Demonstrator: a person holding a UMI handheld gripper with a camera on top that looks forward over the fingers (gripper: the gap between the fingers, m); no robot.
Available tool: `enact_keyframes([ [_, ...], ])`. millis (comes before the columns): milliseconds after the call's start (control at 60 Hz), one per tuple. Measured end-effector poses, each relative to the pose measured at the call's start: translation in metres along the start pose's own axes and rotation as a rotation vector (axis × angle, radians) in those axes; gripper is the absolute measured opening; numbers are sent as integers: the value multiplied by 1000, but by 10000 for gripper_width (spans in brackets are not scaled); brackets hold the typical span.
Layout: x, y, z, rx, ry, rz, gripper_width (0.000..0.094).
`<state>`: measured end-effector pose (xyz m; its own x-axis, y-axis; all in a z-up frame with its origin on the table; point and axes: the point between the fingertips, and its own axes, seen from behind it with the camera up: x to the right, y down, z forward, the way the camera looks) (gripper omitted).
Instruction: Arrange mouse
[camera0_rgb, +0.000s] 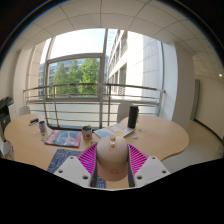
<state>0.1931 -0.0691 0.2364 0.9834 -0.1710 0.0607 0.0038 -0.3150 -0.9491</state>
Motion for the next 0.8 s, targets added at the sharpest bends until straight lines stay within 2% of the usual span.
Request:
enact_keyframes([
  [67, -32, -19, 28, 26, -51, 9, 423],
  [150, -83, -9, 67, -5, -112, -9, 423],
  [233, -121, 35, 116, -101, -173, -5, 422],
  [267, -150, 79, 125, -132, -187, -3, 422],
  [283, -150, 72, 133, -158, -194, -8, 423],
  [367, -168, 114, 162, -240, -208, -27, 422],
  [467, -184, 158, 179, -301, -216, -46, 439],
  [617, -190, 187, 183, -359, -213, -43, 583],
  [650, -188, 183, 180, -347, -203, -50, 654],
  [717, -192, 173, 168, -335, -216, -58, 864],
  [750, -193, 166, 160, -327, -216, -58, 826],
  [800, -192, 153, 144, -318, -201, -60, 843],
])
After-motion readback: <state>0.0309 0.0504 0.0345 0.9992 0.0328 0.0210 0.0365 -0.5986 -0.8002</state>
